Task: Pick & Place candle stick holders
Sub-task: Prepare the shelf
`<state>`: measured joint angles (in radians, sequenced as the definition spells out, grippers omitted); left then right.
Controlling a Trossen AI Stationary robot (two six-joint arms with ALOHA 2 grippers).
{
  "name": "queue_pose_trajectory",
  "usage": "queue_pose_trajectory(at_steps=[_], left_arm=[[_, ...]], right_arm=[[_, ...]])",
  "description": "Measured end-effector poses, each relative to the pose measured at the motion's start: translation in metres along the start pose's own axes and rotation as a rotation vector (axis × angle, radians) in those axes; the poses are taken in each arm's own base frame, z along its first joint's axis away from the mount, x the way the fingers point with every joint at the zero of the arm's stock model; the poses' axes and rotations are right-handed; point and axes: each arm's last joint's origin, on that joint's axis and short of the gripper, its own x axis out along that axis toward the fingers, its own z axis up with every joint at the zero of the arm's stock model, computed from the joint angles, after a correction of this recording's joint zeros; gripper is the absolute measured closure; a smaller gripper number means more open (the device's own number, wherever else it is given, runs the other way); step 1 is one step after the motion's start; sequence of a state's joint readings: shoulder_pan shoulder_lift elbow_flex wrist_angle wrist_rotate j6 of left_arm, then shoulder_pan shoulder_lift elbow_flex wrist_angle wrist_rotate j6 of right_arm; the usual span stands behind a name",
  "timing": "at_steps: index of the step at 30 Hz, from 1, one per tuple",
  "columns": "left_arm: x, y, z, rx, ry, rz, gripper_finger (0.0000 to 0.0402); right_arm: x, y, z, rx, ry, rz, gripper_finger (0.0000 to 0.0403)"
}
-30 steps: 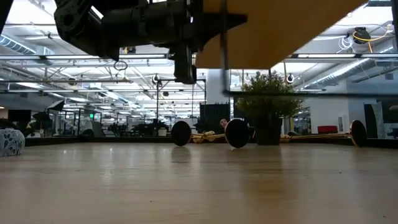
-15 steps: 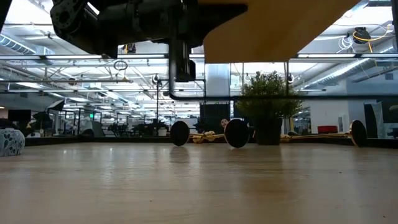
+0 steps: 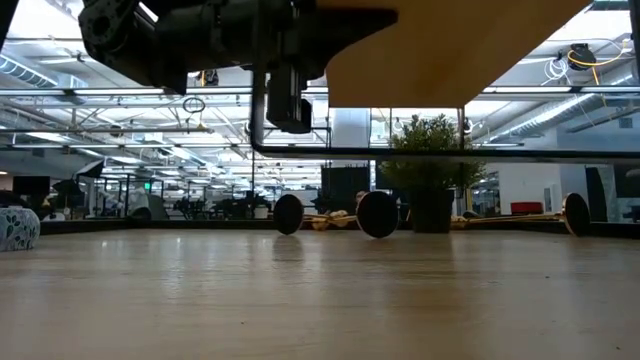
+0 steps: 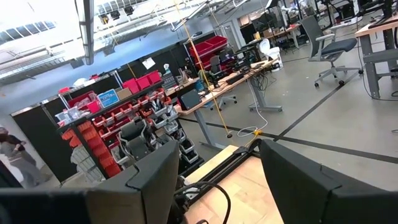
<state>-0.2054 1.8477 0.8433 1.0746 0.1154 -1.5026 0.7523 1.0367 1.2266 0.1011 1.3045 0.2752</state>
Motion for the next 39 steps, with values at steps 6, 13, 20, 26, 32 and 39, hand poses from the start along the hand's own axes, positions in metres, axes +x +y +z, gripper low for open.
queue_pose_trajectory(at_steps=[6, 13, 20, 26, 32, 39], left_arm=[[0.000, 0.004, 0.000, -0.024, -0.015, 0.038, 0.0353], [0.000, 0.008, 0.000, -0.035, -0.012, 0.082, 0.0353], [-0.001, 0.011, -0.001, -0.061, 0.009, 0.123, 0.0353], [-0.001, 0.012, 0.000, -0.075, 0.011, 0.130, 0.0353], [-0.001, 0.012, 0.000, -0.084, 0.010, 0.132, 0.0343], [-0.001, 0.013, -0.001, -0.088, -0.035, 0.137, 0.0348]], right_arm=[[0.000, 0.000, 0.000, -0.001, 0.000, 0.000, 0.0179], [0.000, 0.002, -0.002, -0.005, 0.003, 0.004, 0.0179], [0.001, 0.003, -0.003, 0.004, 0.011, 0.029, 0.0179], [0.000, 0.003, -0.003, 0.004, 0.012, 0.031, 0.0179], [0.000, 0.003, -0.003, 0.004, 0.017, 0.050, 0.0179], [0.000, 0.003, -0.003, 0.004, 0.017, 0.050, 0.0179]])
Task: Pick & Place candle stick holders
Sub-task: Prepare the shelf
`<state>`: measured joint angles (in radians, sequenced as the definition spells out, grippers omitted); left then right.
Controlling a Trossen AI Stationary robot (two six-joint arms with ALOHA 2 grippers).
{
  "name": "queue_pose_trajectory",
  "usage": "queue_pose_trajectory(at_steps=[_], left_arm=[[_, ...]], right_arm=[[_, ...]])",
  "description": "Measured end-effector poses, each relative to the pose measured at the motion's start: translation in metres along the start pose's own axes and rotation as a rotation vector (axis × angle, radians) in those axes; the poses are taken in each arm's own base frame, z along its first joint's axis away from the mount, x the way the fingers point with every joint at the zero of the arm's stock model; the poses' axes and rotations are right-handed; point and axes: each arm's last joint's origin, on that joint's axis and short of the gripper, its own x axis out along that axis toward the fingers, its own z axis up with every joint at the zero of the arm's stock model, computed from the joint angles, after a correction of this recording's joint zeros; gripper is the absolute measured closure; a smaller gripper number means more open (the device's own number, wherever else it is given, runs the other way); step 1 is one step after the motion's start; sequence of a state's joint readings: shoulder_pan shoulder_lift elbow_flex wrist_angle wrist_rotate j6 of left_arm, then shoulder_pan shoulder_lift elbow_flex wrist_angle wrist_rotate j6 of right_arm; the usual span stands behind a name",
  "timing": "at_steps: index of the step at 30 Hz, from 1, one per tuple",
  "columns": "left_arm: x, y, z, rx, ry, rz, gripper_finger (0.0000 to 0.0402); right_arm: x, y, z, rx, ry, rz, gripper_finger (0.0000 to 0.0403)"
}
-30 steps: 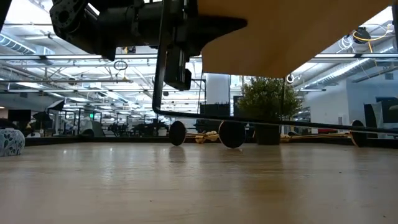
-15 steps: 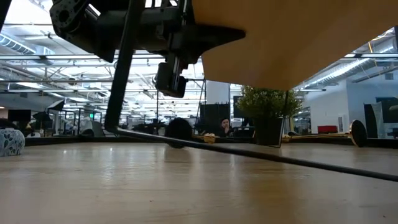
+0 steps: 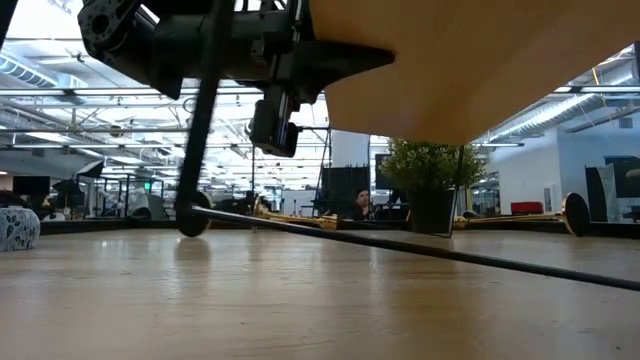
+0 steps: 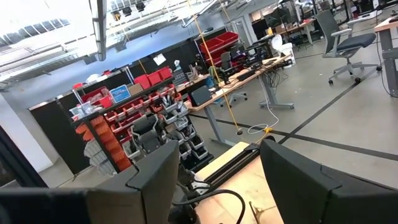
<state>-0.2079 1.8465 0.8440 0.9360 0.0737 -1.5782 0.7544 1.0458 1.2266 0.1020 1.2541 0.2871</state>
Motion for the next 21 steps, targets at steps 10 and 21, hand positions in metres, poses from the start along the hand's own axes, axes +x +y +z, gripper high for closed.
queue_pose_trajectory(at_steps=[10, 21], left_arm=[[0.0002, 0.0002, -0.0031, -0.019, -0.065, 0.000, 0.0351], [0.0002, 0.0028, -0.0046, -0.048, -0.040, 0.026, 0.0324]], right_arm=[[0.0000, 0.0000, 0.0000, 0.000, 0.000, 0.000, 0.0179], [0.0000, 0.0000, 0.0000, 0.000, 0.000, 0.000, 0.0179]])
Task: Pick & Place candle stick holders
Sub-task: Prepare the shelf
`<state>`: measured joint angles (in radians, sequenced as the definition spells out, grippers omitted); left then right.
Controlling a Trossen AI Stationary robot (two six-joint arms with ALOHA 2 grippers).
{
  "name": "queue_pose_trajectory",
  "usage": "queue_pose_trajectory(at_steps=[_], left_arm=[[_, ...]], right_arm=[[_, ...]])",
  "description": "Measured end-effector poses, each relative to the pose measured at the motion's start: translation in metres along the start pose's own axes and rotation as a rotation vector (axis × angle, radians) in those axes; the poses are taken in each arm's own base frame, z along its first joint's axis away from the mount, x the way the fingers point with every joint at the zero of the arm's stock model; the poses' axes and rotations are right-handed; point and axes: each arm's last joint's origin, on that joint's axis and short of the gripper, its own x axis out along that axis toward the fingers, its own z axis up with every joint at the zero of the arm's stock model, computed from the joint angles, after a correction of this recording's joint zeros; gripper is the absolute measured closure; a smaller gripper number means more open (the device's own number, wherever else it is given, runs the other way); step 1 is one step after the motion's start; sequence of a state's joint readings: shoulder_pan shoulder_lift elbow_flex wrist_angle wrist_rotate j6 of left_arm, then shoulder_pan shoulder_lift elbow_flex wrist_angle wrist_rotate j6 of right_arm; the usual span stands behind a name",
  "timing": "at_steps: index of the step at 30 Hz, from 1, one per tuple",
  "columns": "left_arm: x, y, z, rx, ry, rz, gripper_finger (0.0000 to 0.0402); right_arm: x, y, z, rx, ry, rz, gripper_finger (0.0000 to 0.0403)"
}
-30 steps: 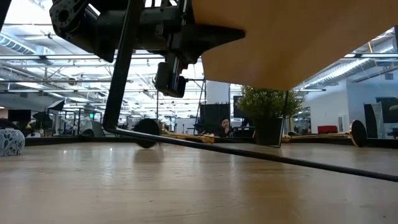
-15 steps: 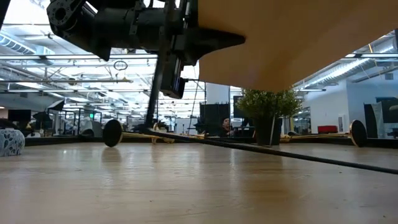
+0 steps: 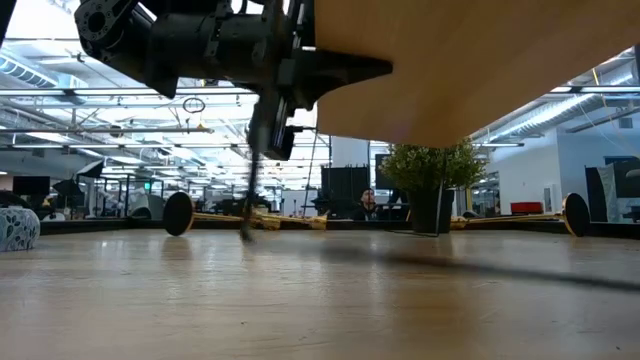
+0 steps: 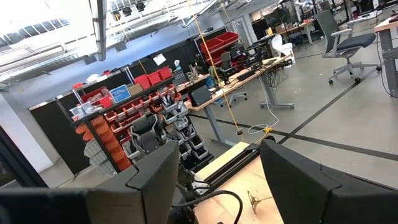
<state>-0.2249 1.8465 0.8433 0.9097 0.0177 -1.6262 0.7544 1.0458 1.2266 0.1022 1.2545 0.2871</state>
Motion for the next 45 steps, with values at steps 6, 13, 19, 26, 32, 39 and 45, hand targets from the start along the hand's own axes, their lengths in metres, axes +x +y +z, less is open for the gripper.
queue_pose_trajectory(at_steps=[6, 13, 19, 26, 32, 39, 45], left_arm=[[0.000, 0.005, -0.002, -0.012, -0.001, 0.043, 0.0307], [0.000, 0.005, -0.007, -0.007, -0.063, 0.042, 0.0304], [0.000, 0.008, -0.008, -0.019, -0.073, 0.073, 0.0302], [0.000, 0.009, -0.008, -0.024, -0.070, 0.092, 0.0298], [-0.001, 0.013, -0.005, -0.082, -0.005, 0.138, 0.0229], [-0.003, 0.012, -0.003, -0.082, 0.109, 0.162, 0.0091], [-0.014, -0.006, -0.001, -0.037, 0.191, 0.192, 0.0031]], right_arm=[[0.000, 0.000, 0.000, 0.014, 0.001, 0.002, 0.0179], [0.001, 0.002, -0.003, 0.007, 0.005, 0.006, 0.0179], [0.001, 0.004, -0.005, 0.000, 0.013, 0.023, 0.0179], [0.002, 0.004, -0.006, -0.002, 0.013, 0.023, 0.0179], [0.002, 0.004, -0.006, -0.002, 0.013, 0.023, 0.0179], [0.002, 0.004, -0.006, -0.006, 0.013, 0.023, 0.0179], [0.002, 0.004, -0.006, -0.013, 0.016, 0.022, 0.0179]])
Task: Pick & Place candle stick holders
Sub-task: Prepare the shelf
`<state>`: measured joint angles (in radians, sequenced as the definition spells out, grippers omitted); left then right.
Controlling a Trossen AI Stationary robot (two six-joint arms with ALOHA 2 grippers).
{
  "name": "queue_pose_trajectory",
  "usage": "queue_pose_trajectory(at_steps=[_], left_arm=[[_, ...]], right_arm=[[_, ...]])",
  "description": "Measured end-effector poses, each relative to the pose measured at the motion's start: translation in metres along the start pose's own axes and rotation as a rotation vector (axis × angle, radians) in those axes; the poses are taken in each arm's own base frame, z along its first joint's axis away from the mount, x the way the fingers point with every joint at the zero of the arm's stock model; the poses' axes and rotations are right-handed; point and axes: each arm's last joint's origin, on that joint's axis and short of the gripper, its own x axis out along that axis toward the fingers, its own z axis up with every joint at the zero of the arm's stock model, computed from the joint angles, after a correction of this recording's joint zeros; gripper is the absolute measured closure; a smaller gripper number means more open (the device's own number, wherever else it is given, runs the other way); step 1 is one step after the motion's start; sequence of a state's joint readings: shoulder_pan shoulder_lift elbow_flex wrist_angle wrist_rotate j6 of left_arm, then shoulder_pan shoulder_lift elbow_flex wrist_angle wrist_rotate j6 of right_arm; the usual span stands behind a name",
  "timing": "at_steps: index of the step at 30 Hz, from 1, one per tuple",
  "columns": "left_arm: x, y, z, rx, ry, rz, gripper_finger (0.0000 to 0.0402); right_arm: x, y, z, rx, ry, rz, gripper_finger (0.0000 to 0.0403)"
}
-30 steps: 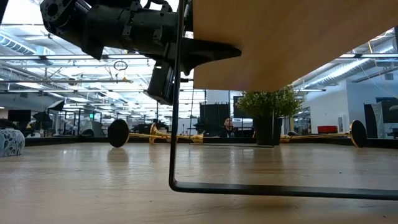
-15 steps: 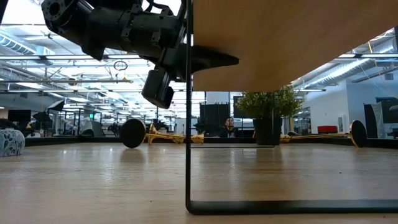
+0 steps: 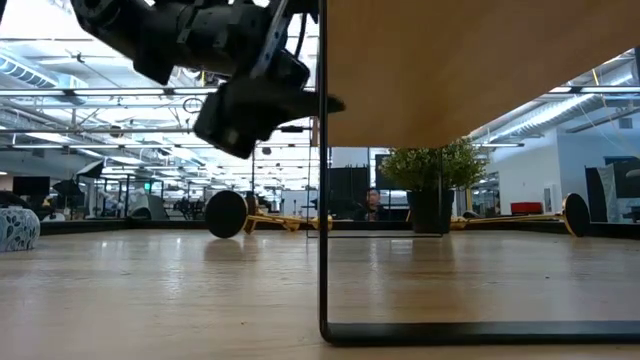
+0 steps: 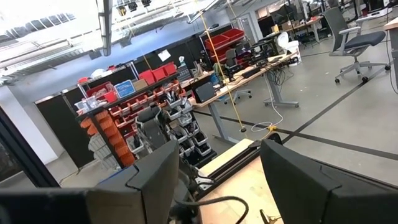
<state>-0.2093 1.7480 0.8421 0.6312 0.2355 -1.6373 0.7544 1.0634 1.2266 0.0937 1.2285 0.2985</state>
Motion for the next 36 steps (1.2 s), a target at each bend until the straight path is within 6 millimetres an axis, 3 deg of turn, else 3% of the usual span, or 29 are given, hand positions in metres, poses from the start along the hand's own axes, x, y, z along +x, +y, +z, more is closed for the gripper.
queue_pose_trajectory(at_steps=[4, 9, 14, 18, 25, 29, 33, 36], left_arm=[[-0.020, -0.010, 0.001, 0.038, 0.016, 0.107, 0.0027], [-0.059, -0.027, -0.008, 0.097, 0.103, 0.239, 0.0050], [-0.101, -0.040, -0.028, 0.117, 0.304, 0.311, 0.0086], [-0.120, -0.047, -0.053, 0.118, 0.443, 0.321, 0.0114], [-0.114, -0.040, -0.090, 0.272, 0.401, 0.361, 0.0175], [-0.104, -0.028, -0.099, 0.259, 0.347, 0.433, 0.0259], [-0.098, -0.030, -0.109, 0.322, 0.283, 0.381, 0.0375], [-0.095, -0.037, -0.109, 0.345, 0.179, 0.314, 0.0391]], right_arm=[[0.000, 0.000, 0.000, 0.000, 0.000, 0.000, 0.0179], [0.000, 0.000, 0.000, -0.005, 0.000, 0.000, 0.0179], [0.000, 0.000, 0.000, -0.041, 0.000, 0.000, 0.0179], [0.000, 0.000, -0.001, -0.100, 0.003, -0.001, 0.0179], [0.000, -0.004, -0.021, -0.143, 0.059, 0.050, 0.0179], [-0.001, -0.007, -0.046, -0.049, 0.155, 0.164, 0.0186], [-0.004, -0.017, -0.079, 0.057, 0.347, 0.226, 0.0231], [-0.007, -0.026, -0.097, 0.144, 0.500, 0.217, 0.0294]])
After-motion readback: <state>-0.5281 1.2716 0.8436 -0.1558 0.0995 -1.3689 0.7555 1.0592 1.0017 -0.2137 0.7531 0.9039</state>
